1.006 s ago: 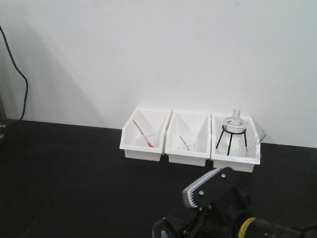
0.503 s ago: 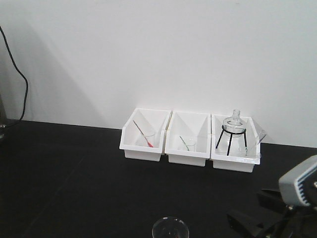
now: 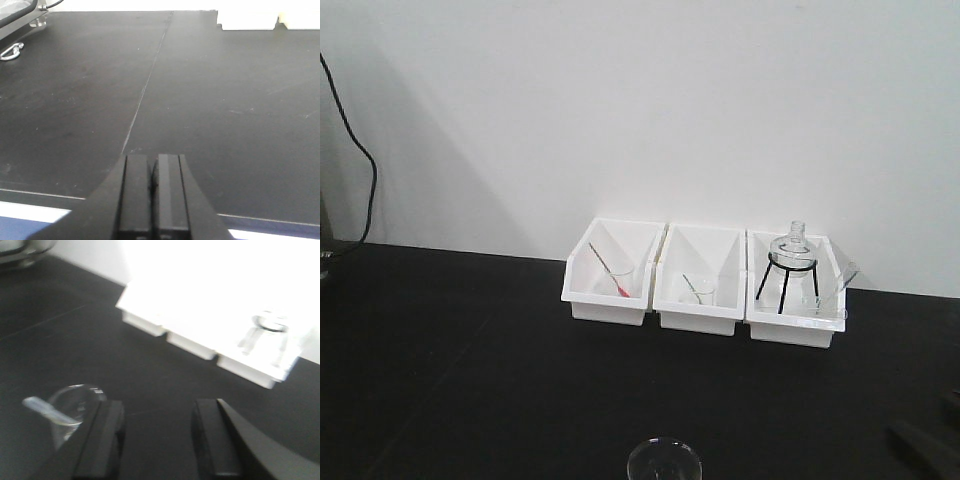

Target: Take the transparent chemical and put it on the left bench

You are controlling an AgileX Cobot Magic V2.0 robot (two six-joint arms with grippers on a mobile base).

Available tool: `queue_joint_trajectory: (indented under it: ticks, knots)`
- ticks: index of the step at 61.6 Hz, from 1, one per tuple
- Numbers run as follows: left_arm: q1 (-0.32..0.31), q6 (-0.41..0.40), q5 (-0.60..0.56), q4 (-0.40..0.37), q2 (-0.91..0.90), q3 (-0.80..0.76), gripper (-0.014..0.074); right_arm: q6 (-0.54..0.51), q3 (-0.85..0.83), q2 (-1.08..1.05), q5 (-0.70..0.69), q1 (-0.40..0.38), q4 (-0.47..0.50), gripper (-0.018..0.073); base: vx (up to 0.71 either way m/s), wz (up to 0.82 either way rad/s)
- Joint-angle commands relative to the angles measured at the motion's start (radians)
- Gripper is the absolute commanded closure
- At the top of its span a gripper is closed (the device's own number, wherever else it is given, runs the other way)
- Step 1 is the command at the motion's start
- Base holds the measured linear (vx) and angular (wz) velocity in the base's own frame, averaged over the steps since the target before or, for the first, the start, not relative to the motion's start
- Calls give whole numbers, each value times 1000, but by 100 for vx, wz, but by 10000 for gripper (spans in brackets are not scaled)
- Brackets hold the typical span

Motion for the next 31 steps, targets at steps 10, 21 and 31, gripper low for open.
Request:
queue_joint_trajectory:
  ticks: [10,21,31]
  knots:
    - [-2,-8,-78,-1,-19,16,600,-7,241,-389,-98,-341,5,405,0,0]
    - [-2,-8,-78,-1,-19,16,600,-10,439,-617,-93,-436,94,523,0,0]
    - [-2,-8,-78,-1,-19,16,600,-9,592,-634,-144,-438,179,570,0,0]
